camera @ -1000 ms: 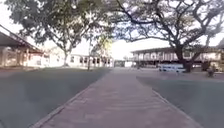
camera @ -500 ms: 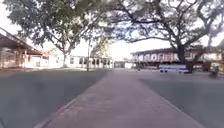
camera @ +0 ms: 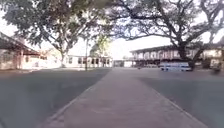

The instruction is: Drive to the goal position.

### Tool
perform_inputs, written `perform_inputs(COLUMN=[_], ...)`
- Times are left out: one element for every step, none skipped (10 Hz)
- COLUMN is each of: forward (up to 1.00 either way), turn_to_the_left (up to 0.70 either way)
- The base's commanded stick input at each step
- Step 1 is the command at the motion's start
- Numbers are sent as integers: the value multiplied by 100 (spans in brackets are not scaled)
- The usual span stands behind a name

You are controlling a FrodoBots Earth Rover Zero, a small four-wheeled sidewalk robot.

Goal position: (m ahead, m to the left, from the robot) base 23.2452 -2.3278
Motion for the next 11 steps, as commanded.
perform_inputs(forward=[70, 70, 70, 70, 70, 70, 70, 70, 70, 70, 70], turn_to_the_left=[0, 0, 0, 0, 0, 0, 0, 0, 0, 0, 0])
